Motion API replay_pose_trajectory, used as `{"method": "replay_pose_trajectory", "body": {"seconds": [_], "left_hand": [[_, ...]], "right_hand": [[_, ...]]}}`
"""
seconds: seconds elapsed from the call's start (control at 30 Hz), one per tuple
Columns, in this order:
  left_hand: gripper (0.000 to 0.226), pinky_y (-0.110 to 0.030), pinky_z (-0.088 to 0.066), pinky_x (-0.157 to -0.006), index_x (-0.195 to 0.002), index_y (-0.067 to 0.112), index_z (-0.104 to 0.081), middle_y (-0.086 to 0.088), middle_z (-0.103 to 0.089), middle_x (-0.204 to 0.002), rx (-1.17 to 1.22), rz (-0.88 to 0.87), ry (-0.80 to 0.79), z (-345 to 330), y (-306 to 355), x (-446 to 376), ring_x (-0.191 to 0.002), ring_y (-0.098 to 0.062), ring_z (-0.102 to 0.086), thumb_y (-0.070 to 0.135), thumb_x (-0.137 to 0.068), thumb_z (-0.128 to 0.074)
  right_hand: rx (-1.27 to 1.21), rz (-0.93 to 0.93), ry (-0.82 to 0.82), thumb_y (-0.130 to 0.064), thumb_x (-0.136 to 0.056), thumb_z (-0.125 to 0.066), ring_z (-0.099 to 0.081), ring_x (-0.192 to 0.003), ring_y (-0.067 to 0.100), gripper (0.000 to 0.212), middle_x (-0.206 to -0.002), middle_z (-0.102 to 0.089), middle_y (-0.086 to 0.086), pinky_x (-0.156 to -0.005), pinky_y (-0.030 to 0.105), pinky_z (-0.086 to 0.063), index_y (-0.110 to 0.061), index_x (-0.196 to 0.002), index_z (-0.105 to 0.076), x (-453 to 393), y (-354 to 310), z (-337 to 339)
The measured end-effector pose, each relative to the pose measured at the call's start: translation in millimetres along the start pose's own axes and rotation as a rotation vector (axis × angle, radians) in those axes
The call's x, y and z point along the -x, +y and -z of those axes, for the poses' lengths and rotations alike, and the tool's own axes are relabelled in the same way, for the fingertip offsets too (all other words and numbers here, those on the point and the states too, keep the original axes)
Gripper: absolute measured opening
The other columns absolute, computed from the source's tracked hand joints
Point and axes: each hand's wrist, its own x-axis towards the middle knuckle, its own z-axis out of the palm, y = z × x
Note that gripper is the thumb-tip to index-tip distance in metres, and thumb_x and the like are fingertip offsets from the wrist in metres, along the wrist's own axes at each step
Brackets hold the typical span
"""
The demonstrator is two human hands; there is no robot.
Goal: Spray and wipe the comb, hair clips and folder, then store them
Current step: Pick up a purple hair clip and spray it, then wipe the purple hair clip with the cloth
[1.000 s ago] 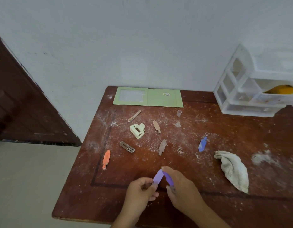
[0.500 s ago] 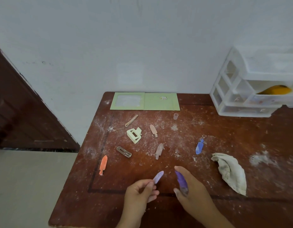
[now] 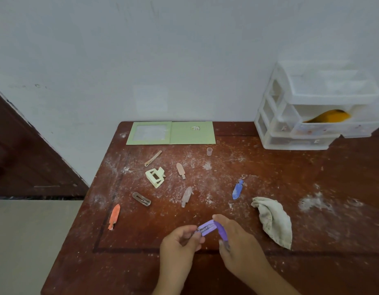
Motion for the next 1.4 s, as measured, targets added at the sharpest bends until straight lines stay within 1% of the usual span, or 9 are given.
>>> {"method": "replay_pose_trajectory", "body": {"seconds": [0.17,0.27,0.5,0.6,0.7,0.83,0.97,1.1,1.4], "left_hand": [[0.025,-0.013,-0.052,-0.050,-0.069,0.015,-0.062,0.002,-0.068,-0.048,0.046,0.011,0.035,-12,-4,0,-0.050,-0.005,-0.065,-0.007,-0.081,-0.059],[0.024,-0.013,-0.052,-0.050,-0.070,0.013,-0.062,0.003,-0.068,-0.048,0.055,0.014,0.044,-16,-5,1,-0.050,-0.006,-0.065,-0.008,-0.081,-0.059],[0.022,-0.012,-0.050,-0.046,-0.069,0.008,-0.062,-0.001,-0.067,-0.046,0.091,0.059,0.041,-33,-4,2,-0.046,-0.005,-0.064,-0.011,-0.081,-0.057],[0.019,-0.012,-0.050,-0.046,-0.073,0.006,-0.062,-0.003,-0.068,-0.052,0.128,0.096,0.030,-39,-2,1,-0.048,-0.006,-0.064,-0.010,-0.081,-0.057],[0.020,-0.013,-0.053,-0.047,-0.079,0.007,-0.060,-0.011,-0.068,-0.072,0.201,0.191,0.015,-43,0,-4,-0.052,-0.008,-0.066,-0.011,-0.083,-0.053],[0.020,-0.015,-0.054,-0.048,-0.082,0.002,-0.058,-0.014,-0.066,-0.080,0.232,0.301,-0.073,-50,2,-9,-0.059,-0.013,-0.067,-0.010,-0.089,-0.044],[0.019,-0.014,-0.054,-0.047,-0.081,0.001,-0.055,-0.014,-0.063,-0.080,0.155,0.312,-0.131,-62,1,-10,-0.050,-0.008,-0.067,-0.007,-0.092,-0.040],[0.015,-0.014,-0.053,-0.047,-0.082,0.004,-0.053,-0.013,-0.063,-0.080,0.075,0.300,-0.177,-74,1,-12,-0.056,-0.011,-0.067,0.000,-0.093,-0.043],[0.011,-0.014,-0.050,-0.044,-0.084,0.008,-0.056,-0.010,-0.065,-0.075,0.001,0.328,-0.199,-81,-2,-15,-0.049,-0.007,-0.066,0.004,-0.091,-0.048]], "right_hand": [[-0.036,-0.088,-0.012,-0.014,-0.069,-0.054,-0.063,-0.064,0.009,0.056,-0.102,-0.066,0.003,-0.058,0.021,-0.050,-0.028,-0.122,-0.041,0,20,9],[-0.094,-0.141,-0.040,-0.017,-0.084,-0.051,-0.050,-0.066,-0.008,0.053,-0.120,-0.050,-0.010,-0.067,0.004,-0.036,-0.027,-0.133,-0.032,-1,28,13],[-0.097,-0.111,-0.102,-0.032,-0.077,-0.041,-0.043,-0.089,-0.026,0.053,-0.121,-0.049,-0.014,-0.065,-0.004,-0.036,-0.057,-0.121,-0.021,3,46,18],[-0.137,-0.174,-0.094,-0.024,-0.086,-0.051,-0.039,-0.088,-0.031,0.052,-0.114,-0.046,-0.019,-0.067,-0.003,-0.036,-0.047,-0.127,-0.027,3,45,29],[-0.095,-0.223,0.109,-0.013,-0.082,-0.064,-0.049,-0.088,-0.020,0.050,-0.101,-0.042,-0.024,-0.073,-0.006,-0.033,-0.017,-0.128,-0.045,0,58,50],[-0.264,-0.424,0.123,-0.011,-0.087,-0.057,-0.043,-0.118,0.011,0.069,-0.131,-0.039,-0.005,-0.091,0.018,-0.030,-0.014,-0.142,-0.016,4,86,92],[-0.237,-0.578,0.350,-0.002,-0.083,-0.060,-0.052,-0.110,0.037,0.073,-0.129,-0.049,0.021,-0.090,0.038,-0.040,-0.012,-0.142,-0.019,16,134,121],[-0.287,-0.735,0.602,-0.003,-0.083,-0.062,-0.052,-0.106,0.040,0.058,-0.123,-0.050,0.023,-0.089,0.044,-0.041,-0.007,-0.134,-0.034,29,164,121],[-0.122,-0.724,0.724,-0.018,-0.074,-0.074,-0.041,-0.120,0.041,0.075,-0.129,-0.043,0.028,-0.101,0.043,-0.031,0.005,-0.132,-0.033,41,166,116]]}}
